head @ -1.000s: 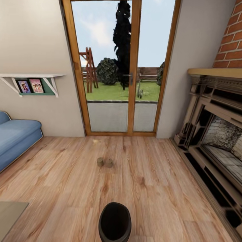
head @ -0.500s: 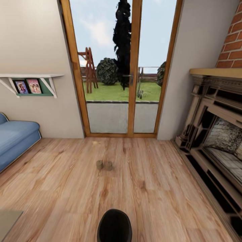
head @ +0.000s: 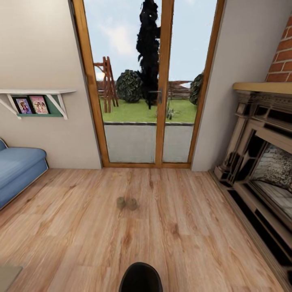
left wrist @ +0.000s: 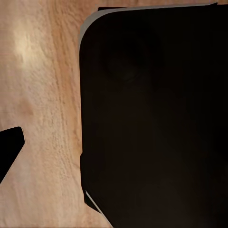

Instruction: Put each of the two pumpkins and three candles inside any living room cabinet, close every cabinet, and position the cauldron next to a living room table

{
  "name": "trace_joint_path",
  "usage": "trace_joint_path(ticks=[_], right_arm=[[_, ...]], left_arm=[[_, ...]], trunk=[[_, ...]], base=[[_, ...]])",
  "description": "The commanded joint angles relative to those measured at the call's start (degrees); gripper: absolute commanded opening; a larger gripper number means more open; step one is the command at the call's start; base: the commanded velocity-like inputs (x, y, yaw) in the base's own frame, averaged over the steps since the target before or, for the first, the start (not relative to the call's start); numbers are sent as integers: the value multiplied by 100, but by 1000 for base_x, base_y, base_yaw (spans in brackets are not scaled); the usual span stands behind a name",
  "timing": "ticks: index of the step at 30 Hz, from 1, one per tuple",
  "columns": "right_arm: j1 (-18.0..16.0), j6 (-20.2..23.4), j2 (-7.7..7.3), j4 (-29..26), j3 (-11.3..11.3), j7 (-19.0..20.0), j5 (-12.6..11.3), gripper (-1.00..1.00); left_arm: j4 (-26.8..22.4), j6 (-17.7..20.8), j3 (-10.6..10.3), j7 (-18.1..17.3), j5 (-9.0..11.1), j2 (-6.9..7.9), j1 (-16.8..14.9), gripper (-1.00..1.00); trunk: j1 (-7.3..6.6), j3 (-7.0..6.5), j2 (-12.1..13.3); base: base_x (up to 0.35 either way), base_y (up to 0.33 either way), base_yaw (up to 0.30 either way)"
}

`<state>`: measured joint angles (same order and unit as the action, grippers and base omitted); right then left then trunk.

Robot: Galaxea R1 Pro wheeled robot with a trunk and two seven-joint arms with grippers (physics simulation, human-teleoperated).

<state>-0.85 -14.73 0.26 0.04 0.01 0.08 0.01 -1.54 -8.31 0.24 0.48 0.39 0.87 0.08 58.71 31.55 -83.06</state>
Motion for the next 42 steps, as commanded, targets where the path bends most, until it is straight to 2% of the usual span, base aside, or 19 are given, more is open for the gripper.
trace_joint_path(ticks=[1,13,24,30,33,42], right_arm=[[-3,-24,0,5,-1,1,-1,100],[-3,-133,0,4,0,1,3,100],[-3,-135,0,-4,-1,1,-1,100],[-3,-138,0,-9,-1,1,-1,100],[-3,-142,0,-9,-1,1,-1,100],[-3,-171,-2,-12,-1,1,-1,100]], left_arm=[[-5,-11,1,5,4,0,1,100],[-5,-21,8,9,5,1,1,100],[-5,-37,-7,5,-3,-5,1,100],[-5,-99,-7,5,-3,-3,1,100],[-3,-280,14,5,2,-7,1,100],[-1,-385,13,9,27,0,-1,100]], trunk=[[1,4,-2],[1,4,-2],[1,4,-2],[1,4,-2],[1,4,-2],[-196,-157,359]], base=[[138,241,0],[43,128,0],[162,44,0],[123,30,0],[18,4,0],[2,0,0]])
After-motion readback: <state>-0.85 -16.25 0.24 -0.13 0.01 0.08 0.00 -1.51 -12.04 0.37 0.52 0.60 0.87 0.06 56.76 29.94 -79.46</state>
